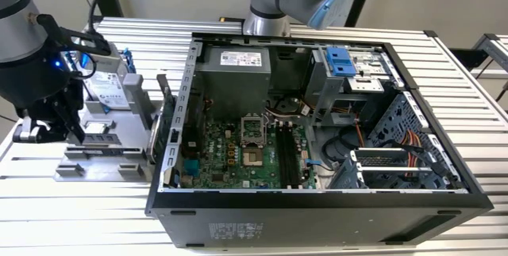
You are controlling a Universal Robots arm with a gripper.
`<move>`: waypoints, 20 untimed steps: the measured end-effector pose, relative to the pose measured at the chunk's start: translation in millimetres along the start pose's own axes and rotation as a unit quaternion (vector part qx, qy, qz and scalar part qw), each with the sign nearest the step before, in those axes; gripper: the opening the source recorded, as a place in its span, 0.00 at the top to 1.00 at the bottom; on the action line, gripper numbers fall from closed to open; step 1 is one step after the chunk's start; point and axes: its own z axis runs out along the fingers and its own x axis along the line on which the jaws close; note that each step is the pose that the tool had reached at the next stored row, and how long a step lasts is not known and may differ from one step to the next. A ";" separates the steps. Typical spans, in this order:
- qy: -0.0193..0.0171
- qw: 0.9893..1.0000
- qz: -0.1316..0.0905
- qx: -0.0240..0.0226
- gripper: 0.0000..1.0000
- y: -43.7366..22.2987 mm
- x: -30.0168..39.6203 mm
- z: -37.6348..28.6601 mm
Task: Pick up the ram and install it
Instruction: 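Pick up the ram and move it above insertion slot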
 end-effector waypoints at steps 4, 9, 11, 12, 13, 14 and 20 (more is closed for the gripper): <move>0.000 1.000 0.000 0.000 1.00 0.2 -0.4 -4.2; -0.001 1.000 0.000 0.000 1.00 0.5 -1.8 -9.0; -0.001 1.000 0.000 0.000 1.00 0.6 -2.6 -10.9; -0.001 1.000 0.000 0.000 1.00 0.7 -3.0 -11.9; -0.001 1.000 0.000 0.000 1.00 0.8 -3.4 -12.9; -0.001 1.000 0.000 0.001 1.00 0.8 -3.8 -13.9; -0.002 1.000 0.000 0.001 1.00 1.2 -5.5 -19.6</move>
